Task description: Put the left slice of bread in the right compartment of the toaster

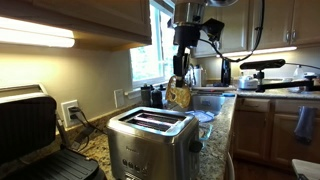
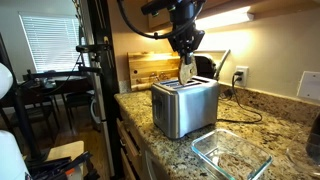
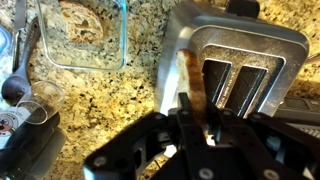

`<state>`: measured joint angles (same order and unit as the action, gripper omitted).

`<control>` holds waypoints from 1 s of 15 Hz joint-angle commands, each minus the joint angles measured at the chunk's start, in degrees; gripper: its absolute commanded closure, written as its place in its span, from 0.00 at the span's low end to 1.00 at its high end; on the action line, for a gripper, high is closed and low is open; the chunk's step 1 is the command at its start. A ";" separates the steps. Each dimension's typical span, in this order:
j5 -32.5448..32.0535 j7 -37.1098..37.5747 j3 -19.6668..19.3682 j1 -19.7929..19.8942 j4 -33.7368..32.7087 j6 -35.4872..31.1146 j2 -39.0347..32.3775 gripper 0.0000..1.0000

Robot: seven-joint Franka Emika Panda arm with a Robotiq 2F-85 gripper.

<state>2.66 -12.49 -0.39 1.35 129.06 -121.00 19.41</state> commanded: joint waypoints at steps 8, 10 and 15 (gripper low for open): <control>-0.55 1.98 -0.08 -1.49 -0.59 0.10 -0.49 0.93; -0.49 1.94 -0.05 -1.63 -0.76 0.13 -0.80 0.93; -0.25 1.79 0.02 -2.10 -1.27 0.46 -1.55 0.93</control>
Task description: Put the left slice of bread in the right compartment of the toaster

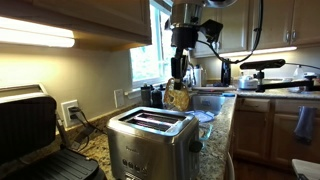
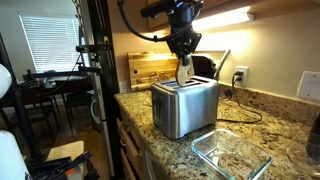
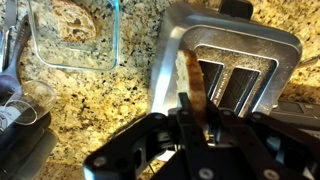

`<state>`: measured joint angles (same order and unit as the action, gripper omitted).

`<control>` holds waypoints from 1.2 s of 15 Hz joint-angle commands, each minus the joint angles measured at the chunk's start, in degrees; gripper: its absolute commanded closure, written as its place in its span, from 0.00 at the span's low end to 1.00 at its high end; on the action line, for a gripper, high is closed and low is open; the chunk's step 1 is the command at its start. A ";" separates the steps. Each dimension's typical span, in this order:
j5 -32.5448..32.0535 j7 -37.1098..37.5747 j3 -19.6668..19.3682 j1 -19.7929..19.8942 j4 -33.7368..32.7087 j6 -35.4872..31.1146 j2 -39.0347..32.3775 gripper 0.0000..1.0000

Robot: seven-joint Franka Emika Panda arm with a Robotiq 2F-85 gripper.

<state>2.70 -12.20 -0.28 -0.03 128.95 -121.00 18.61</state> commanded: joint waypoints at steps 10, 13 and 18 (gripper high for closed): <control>-0.35 1.67 0.40 -1.33 -3.19 0.63 -3.46 0.93; -0.32 1.72 0.61 -1.37 -4.00 0.69 -4.44 0.93; -0.37 1.88 0.95 -1.40 -5.52 0.82 -6.05 0.93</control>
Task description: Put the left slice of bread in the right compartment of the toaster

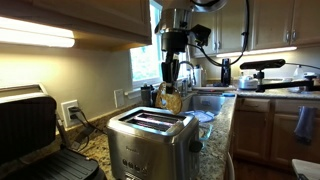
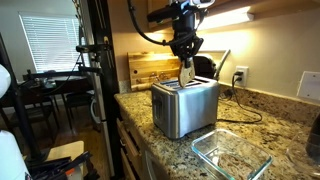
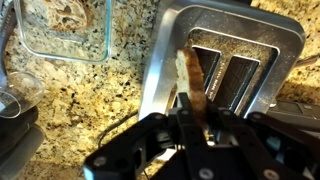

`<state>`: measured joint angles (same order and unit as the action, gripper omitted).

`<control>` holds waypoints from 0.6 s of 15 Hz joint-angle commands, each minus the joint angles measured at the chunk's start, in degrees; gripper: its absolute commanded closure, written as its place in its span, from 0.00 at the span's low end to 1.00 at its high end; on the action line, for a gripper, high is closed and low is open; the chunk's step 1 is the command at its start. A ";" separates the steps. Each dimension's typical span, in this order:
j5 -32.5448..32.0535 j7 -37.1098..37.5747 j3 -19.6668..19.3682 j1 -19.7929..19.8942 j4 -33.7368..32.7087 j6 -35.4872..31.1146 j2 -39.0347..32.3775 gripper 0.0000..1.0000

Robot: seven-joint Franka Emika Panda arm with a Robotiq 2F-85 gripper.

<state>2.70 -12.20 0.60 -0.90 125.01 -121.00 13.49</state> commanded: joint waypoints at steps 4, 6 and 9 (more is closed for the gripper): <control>-0.47 2.27 0.49 -0.60 -2.46 0.85 -2.13 0.93; -0.53 2.62 0.67 -0.62 -2.88 0.90 -2.72 0.93; -0.52 3.11 0.82 -0.62 -3.35 0.94 -3.52 0.93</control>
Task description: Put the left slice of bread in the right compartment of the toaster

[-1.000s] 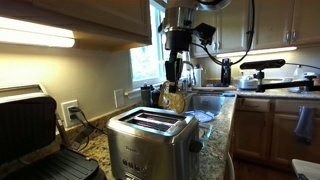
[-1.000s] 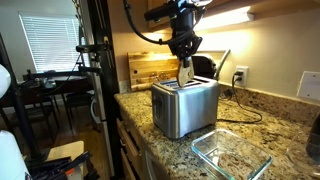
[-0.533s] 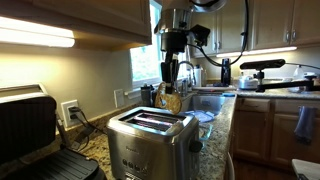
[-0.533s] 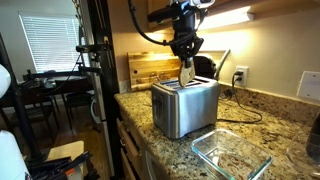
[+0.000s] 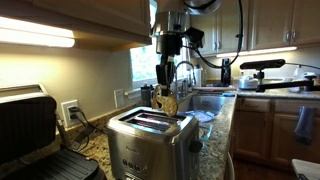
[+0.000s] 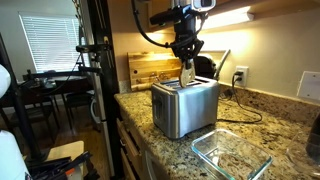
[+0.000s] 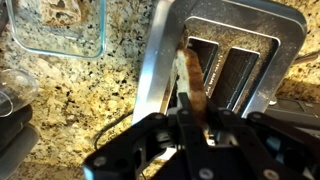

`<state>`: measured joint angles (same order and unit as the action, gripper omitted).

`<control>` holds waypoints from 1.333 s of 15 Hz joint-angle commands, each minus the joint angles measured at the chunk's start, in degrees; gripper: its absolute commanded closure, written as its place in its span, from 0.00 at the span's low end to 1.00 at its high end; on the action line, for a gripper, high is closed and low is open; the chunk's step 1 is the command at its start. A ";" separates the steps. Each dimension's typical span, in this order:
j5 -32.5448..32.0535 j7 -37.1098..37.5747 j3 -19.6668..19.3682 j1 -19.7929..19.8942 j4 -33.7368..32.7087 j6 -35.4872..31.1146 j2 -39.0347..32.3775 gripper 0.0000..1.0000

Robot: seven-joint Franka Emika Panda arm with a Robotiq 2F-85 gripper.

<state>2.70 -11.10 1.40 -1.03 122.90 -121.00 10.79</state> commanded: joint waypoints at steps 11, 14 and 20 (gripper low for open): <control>-0.32 2.66 0.13 -0.44 -2.37 1.12 -2.42 0.93; -0.36 2.77 0.20 -0.47 -2.73 1.21 -2.72 0.93; -0.15 2.80 0.58 -0.68 -3.24 1.42 -3.21 0.93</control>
<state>2.70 -9.96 1.95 -1.05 121.00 -120.90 8.36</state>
